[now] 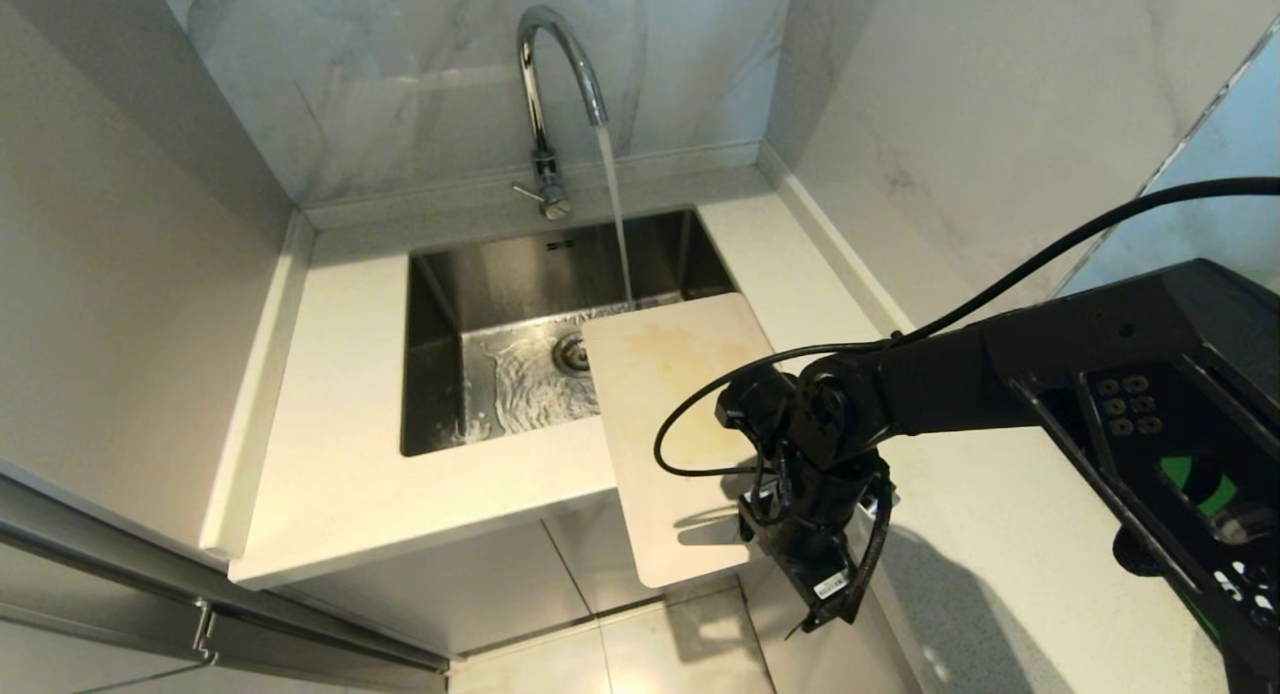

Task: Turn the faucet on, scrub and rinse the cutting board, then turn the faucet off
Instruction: Pick up the cutting board

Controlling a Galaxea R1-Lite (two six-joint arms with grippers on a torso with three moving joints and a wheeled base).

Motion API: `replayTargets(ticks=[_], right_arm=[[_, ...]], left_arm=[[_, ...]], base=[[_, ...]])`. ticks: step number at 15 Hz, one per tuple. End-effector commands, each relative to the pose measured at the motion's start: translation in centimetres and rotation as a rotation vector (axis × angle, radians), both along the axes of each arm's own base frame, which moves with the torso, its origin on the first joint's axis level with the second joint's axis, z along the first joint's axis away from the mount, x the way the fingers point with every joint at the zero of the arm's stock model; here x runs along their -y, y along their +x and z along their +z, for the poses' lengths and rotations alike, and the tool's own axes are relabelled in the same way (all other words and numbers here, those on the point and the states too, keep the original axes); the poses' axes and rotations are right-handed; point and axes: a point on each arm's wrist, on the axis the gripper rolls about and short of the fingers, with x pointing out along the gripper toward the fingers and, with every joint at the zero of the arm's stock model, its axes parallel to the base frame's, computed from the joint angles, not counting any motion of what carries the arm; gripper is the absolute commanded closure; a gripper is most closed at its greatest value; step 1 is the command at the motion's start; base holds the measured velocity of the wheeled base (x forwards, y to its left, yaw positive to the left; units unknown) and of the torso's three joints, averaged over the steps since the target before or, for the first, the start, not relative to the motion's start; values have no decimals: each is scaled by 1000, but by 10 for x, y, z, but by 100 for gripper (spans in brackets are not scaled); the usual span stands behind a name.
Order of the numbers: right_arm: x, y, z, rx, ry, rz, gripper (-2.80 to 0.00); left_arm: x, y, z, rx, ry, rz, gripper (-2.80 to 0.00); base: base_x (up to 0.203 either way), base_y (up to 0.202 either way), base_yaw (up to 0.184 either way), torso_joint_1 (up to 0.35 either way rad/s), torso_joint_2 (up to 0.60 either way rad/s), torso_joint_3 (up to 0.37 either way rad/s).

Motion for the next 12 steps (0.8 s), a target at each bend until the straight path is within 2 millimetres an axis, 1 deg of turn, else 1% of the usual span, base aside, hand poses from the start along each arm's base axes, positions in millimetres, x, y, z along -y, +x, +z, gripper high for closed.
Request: replayTargets(ticks=[1,8,12], right_arm=[[2,1,0,-1,-1,-15,-280],[8,15,7,46,14,-47,-280],[7,16,4,37,12,-42,-280]], left_arm=[[0,0,0,3,1,2,0],[0,0,0,2,1,2,0],[0,0,0,2,0,2,0]], base=[[0,0,0,0,0,0],[0,0,0,0,0,0],[0,0,0,0,0,0]])
